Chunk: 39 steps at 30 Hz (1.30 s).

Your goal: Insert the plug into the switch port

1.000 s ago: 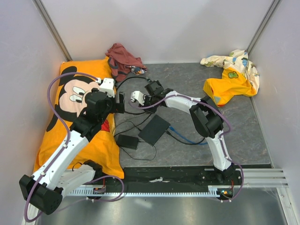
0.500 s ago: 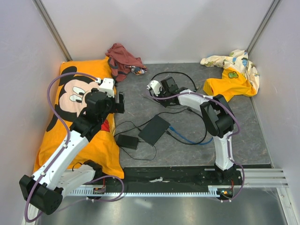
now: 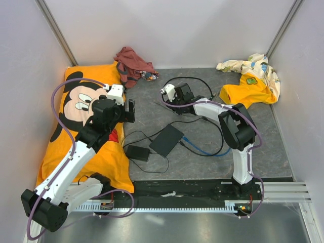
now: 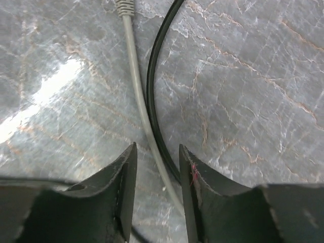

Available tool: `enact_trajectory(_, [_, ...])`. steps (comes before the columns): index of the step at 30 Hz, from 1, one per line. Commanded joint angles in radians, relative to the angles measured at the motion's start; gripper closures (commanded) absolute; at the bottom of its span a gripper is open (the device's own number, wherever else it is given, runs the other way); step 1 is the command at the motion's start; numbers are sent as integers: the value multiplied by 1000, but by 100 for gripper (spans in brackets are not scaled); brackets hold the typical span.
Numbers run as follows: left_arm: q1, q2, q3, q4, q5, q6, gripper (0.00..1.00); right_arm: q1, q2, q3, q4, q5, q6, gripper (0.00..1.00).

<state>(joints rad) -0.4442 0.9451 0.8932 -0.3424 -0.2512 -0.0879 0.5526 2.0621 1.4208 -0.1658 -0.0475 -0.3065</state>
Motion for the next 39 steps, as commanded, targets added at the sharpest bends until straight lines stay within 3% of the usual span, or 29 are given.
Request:
enact_trajectory(1, [7,-8,0,31,27,4,1,12,-86,-10,29,-63,-20,54])
enact_trajectory(15, [18,3,0,28,32,5,1,29,165,277,49,-244,-92,54])
enact_trajectory(29, [24,3,0,29,44,4,1,49,316,420,-12,-184,-98,57])
enact_trajectory(34, [27,0,-2,28,50,0,1,49,332,418,-14,-147,-95,66])
enact_trajectory(39, [27,-3,0,29,59,-3,1,52,349,422,-24,-94,-94,69])
